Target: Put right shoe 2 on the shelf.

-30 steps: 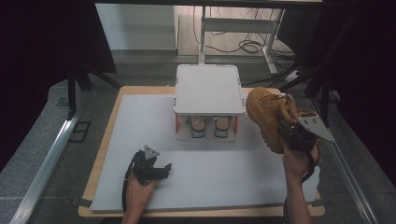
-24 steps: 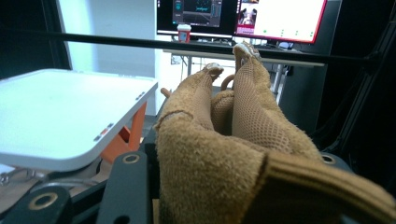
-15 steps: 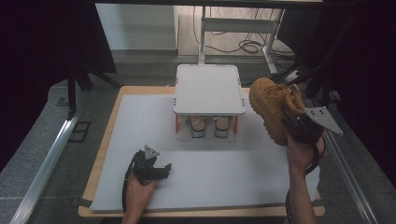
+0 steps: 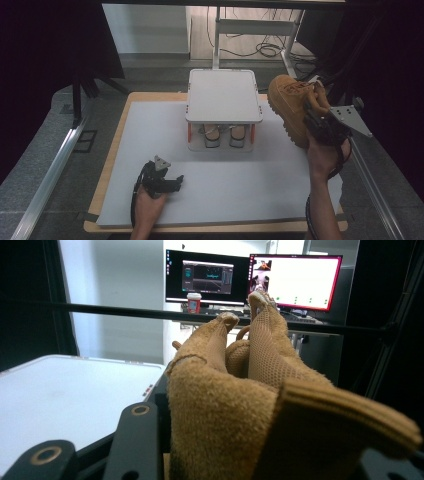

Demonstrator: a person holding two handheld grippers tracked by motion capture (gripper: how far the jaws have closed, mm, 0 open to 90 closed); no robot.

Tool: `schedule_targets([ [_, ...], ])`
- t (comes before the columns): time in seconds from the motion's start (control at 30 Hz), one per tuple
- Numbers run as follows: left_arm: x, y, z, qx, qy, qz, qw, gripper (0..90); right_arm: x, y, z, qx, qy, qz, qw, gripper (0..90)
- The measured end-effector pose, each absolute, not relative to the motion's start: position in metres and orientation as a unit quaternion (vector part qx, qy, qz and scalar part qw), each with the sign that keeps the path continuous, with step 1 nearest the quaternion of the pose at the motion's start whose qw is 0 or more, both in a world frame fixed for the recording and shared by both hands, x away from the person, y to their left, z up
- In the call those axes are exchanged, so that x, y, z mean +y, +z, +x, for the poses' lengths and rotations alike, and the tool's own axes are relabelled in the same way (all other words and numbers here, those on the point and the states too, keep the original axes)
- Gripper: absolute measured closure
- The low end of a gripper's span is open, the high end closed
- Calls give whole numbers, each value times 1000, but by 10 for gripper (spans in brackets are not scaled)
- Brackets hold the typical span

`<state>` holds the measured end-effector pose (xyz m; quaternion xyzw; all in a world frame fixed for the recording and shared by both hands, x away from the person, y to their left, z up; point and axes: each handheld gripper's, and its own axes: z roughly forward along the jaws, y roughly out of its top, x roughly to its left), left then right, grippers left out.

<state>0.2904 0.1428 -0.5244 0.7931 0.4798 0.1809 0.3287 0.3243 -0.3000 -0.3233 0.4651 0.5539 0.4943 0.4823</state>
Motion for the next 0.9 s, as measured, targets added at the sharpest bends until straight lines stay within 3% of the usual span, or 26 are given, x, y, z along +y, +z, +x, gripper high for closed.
schedule_targets([
  [0.9, 143, -525, 291, 479, 181, 794, 329, 137, -257, -306, 339, 564, 523, 433, 470, 534],
])
